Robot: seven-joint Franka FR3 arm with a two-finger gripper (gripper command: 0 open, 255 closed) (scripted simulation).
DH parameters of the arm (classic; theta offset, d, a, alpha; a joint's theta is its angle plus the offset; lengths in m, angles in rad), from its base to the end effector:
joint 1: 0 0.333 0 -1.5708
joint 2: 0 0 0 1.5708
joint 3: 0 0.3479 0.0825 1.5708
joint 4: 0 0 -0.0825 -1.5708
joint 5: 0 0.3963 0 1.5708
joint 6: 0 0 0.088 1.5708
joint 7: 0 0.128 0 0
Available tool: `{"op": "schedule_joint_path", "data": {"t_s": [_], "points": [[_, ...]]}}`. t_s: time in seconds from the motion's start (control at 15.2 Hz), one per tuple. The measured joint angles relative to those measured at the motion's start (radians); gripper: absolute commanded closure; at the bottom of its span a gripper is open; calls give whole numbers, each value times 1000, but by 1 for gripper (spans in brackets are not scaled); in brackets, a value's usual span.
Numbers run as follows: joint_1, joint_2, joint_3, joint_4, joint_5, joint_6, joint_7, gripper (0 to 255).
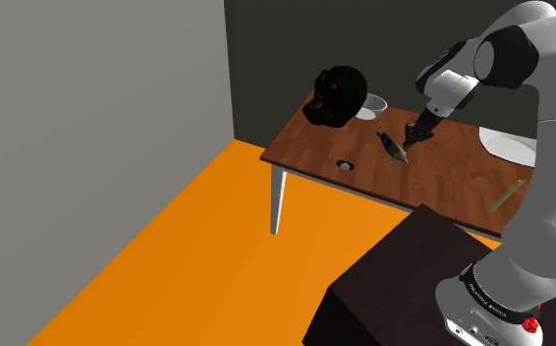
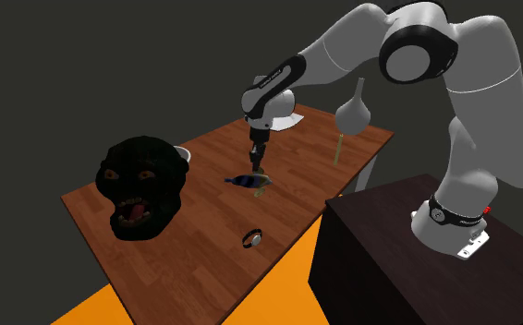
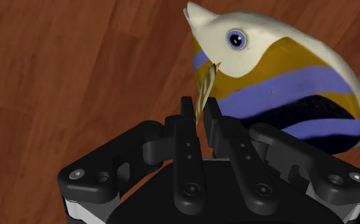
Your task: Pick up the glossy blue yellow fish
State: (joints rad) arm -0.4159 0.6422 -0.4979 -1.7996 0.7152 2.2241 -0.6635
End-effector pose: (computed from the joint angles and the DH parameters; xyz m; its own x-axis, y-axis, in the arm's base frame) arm 0.4505 -0.4938 0.2120 0.7899 -0.6126 0.0281 -0.5872 -0.7687 -0.2537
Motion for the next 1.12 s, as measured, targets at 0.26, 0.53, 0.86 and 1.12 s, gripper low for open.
{"op": "schedule_joint_path", "data": {"t_s": [0.26,0.53,0.86,1.12], "points": [[7,-21,-10,-4,-14,-15,11,255],[19,-57,-26,-9,-39,-40,31,255],[28,-92,-45,5,-70,-82,58,255],[40,-126,-60,6,-95,-110,79,255]]}}
